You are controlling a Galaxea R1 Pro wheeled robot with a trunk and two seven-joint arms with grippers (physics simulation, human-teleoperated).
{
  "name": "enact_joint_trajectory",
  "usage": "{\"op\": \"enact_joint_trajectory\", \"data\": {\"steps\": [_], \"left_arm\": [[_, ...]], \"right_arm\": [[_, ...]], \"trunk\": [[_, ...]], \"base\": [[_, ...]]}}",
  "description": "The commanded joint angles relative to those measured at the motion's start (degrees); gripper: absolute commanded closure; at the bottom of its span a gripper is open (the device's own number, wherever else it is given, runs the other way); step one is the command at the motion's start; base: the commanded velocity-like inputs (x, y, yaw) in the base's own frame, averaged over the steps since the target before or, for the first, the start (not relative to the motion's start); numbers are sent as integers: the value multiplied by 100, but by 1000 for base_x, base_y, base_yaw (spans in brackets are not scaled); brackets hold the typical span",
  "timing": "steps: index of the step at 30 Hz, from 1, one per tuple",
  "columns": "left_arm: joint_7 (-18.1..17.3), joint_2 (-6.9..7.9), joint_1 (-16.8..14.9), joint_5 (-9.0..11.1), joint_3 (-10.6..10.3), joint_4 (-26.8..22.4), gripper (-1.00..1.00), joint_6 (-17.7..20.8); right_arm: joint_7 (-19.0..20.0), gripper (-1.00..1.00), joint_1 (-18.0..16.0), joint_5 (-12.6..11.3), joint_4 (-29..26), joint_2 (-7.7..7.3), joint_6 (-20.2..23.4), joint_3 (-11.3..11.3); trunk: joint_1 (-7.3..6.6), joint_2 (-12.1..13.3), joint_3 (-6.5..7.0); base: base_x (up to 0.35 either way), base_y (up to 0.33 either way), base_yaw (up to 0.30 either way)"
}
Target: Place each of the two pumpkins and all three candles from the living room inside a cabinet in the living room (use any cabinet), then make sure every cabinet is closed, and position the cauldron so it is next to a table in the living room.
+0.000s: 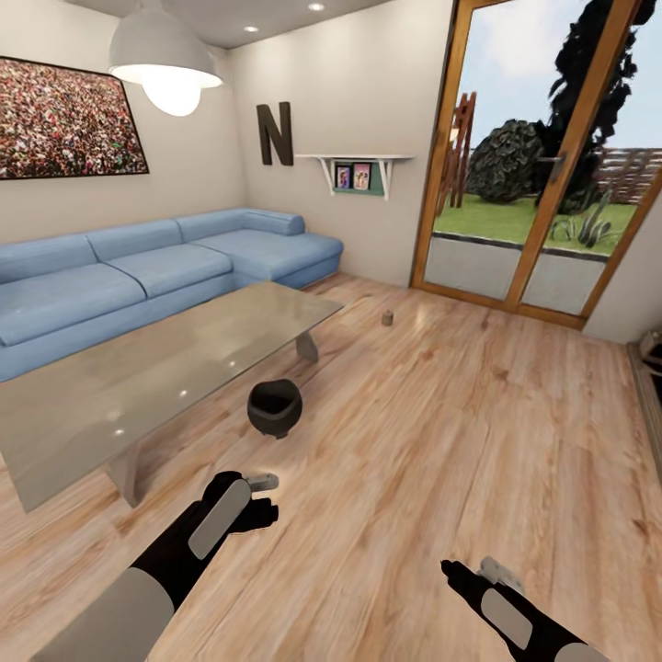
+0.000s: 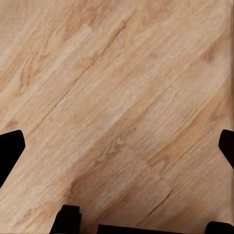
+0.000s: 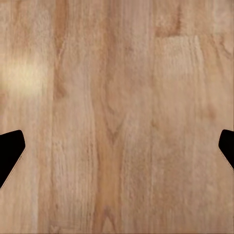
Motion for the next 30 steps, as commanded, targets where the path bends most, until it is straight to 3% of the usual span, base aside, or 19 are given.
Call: {"op": "enact_joint_trajectory", "data": {"steps": [1, 13, 30], "left_arm": [[60, 6, -6, 59, -21, -8, -100, 0], [65, 6, -6, 62, -20, -8, -100, 0], [69, -3, -6, 68, -28, -8, -100, 0]], "right_arm": [[-44, -100, -2, -20, -18, -7, 19, 34], [-35, -100, -3, -20, -18, -7, 13, 34], [-35, -100, -2, -20, -18, -7, 13, 34]], "trunk": [[3, -3, -6], [3, -3, 69], [3, -3, 76]], "base": [[298, -126, 0], [298, -126, -73], [298, -126, -4]]}}
